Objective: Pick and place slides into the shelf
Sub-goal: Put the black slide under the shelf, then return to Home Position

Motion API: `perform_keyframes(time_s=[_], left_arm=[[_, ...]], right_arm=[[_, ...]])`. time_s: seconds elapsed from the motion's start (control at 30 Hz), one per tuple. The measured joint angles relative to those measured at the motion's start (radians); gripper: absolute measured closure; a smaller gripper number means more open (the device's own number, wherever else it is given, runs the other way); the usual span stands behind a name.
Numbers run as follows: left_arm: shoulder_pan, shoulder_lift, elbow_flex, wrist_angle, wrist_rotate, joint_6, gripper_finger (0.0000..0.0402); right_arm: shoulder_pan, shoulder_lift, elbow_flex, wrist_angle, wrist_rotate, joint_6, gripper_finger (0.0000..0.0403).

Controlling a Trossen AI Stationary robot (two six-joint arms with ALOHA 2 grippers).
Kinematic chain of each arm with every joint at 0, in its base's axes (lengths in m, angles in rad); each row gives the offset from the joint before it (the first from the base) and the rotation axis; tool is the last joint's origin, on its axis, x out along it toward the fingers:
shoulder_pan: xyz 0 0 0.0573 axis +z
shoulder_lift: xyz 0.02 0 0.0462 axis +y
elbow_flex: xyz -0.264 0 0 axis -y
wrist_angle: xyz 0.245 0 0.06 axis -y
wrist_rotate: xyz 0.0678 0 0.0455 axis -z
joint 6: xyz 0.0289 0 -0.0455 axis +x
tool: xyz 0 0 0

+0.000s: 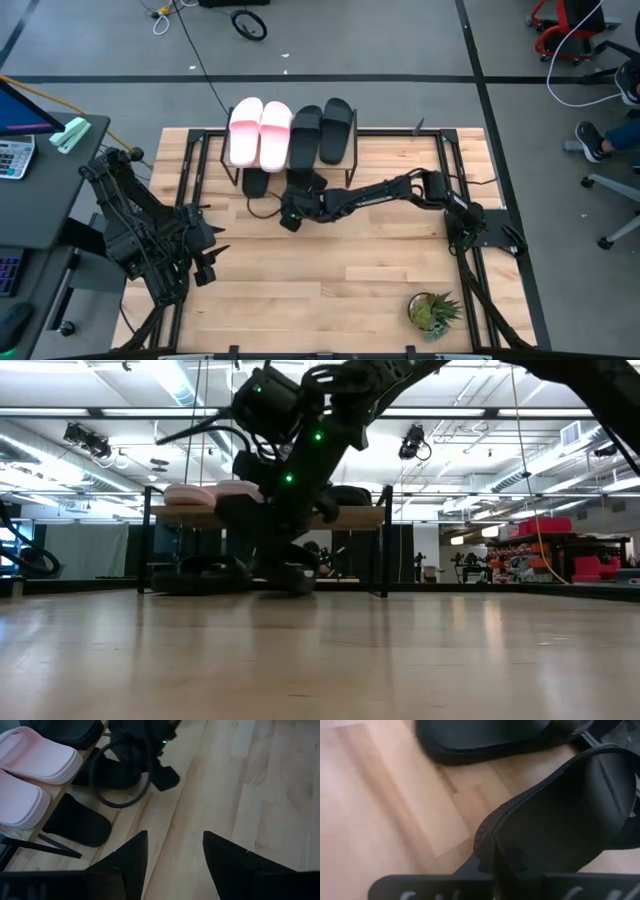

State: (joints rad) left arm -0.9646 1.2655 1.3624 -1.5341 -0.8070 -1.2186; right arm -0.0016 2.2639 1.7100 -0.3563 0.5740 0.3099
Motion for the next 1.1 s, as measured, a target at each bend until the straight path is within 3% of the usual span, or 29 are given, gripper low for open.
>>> perform_keyframes(time_s=[0.53,0.9,1.1], left_arm=[[0.000,0.000,0.000,0.000,0.000,0.000,0.0206],[0.000,0.000,0.000,0.000,0.000,0.000,0.0202],[0.000,0.000,0.000,0.000,0.000,0.000,0.0203]], right_arm=[[-0.009,0.000,-0.001,0.143,-0.062,-0.097,0.0401],[-0.005,0.000,-0.001,0.144,-0.085,-0.066,0.0343],[0.011,-0.003,-0.001,0.141,-0.109,0.004,0.0337]])
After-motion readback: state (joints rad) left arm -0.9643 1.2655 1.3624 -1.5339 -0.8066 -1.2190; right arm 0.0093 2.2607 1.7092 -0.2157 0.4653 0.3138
